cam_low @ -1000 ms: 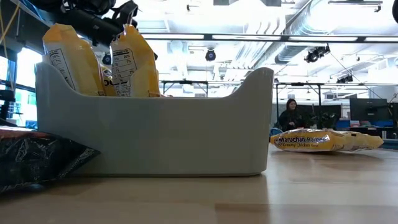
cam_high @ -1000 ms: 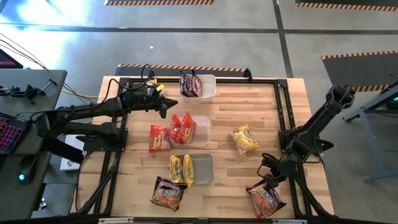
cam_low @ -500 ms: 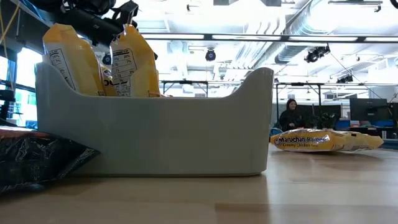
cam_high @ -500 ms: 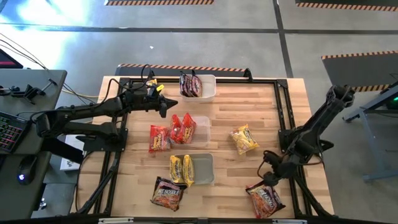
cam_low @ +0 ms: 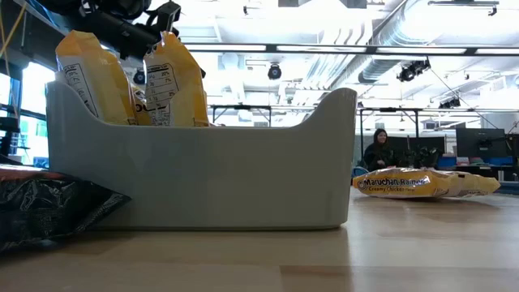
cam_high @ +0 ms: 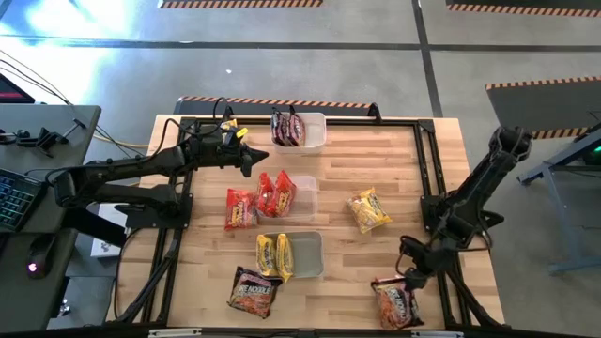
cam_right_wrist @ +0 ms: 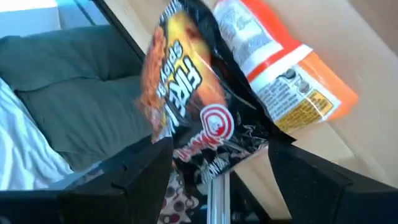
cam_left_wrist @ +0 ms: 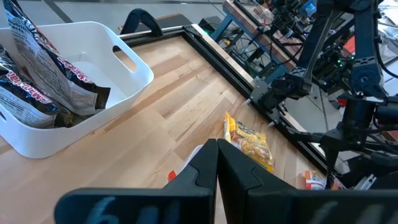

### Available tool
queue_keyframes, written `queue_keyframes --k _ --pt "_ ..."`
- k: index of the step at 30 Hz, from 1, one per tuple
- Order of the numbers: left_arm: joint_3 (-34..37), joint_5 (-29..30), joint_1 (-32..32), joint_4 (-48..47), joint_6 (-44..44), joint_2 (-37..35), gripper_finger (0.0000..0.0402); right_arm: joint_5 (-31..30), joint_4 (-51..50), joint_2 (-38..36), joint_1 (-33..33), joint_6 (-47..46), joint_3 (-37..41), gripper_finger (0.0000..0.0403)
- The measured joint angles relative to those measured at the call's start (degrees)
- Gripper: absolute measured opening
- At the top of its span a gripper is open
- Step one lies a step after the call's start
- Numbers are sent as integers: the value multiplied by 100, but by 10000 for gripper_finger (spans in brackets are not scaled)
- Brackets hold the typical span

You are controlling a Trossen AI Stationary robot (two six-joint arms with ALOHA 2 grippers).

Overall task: Sort Maruchan noodles
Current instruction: Put the black noodle pack into the white bin

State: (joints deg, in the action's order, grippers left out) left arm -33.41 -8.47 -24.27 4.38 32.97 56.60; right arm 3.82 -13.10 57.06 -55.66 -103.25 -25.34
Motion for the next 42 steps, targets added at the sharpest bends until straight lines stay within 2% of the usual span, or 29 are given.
queue_keyframes --k 4,17,25,29,34,42 --pt "0 0 2 2 0 0 0 55 -115 0 -214 -527 0 266" --pt "0 2 2 2 -5 0 0 -813 114 -5 -813 -2207 -7 266" --pt "0 2 4 2 -8 0 0 -779 279 430 -675 -2287 -7 266" --pt "0 2 4 1 -7 0 0 -1086 642 652 -664 -2246 -7 262" --pt "0 3 4 0 -17 0 0 -1297 989 909 -661 -2076 -7 221" --pt "0 3 4 1 -11 2 0 -1787 1050 1023 -551 -1836 -7 91"
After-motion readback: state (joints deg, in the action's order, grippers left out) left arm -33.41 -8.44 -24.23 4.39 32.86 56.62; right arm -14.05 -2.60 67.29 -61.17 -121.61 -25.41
